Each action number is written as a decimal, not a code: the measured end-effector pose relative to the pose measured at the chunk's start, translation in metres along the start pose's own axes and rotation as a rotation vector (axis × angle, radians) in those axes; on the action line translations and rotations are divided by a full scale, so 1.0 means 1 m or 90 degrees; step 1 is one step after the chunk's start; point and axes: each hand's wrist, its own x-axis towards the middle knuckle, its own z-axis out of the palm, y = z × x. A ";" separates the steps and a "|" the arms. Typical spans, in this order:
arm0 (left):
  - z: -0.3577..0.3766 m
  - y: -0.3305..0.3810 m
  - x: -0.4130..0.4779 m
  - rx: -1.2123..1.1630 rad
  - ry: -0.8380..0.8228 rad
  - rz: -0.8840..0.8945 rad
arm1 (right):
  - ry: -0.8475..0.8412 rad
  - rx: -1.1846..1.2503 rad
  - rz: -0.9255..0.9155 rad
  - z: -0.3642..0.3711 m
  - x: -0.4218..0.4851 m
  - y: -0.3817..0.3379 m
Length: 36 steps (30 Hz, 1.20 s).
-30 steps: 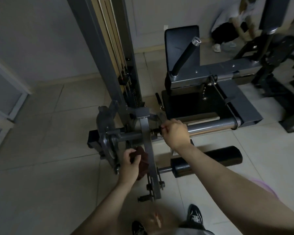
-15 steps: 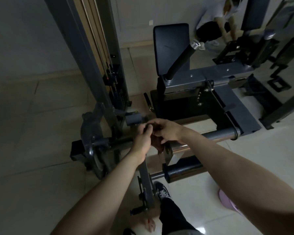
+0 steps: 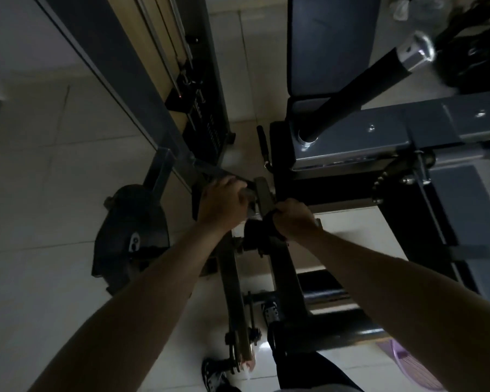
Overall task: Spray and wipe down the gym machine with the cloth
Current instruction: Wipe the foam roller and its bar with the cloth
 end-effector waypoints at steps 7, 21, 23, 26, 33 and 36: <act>0.018 -0.023 0.069 0.079 -0.278 -0.091 | -0.138 -0.092 -0.041 0.070 0.040 0.035; 0.049 -0.070 0.167 0.053 -0.476 -0.158 | -0.110 -0.188 -0.066 0.096 0.208 0.013; 0.051 -0.072 0.178 0.054 -0.503 -0.153 | -0.098 -0.192 -0.030 0.105 0.221 0.010; 0.057 -0.076 0.194 0.037 -0.510 -0.157 | -0.049 -0.209 -0.003 0.114 0.216 0.011; 0.083 -0.097 0.213 -0.099 -0.511 -0.187 | -0.029 -0.195 -0.010 0.119 0.254 0.027; 0.098 -0.107 0.225 -0.159 -0.516 -0.186 | -0.068 -0.195 -0.010 0.122 0.296 0.025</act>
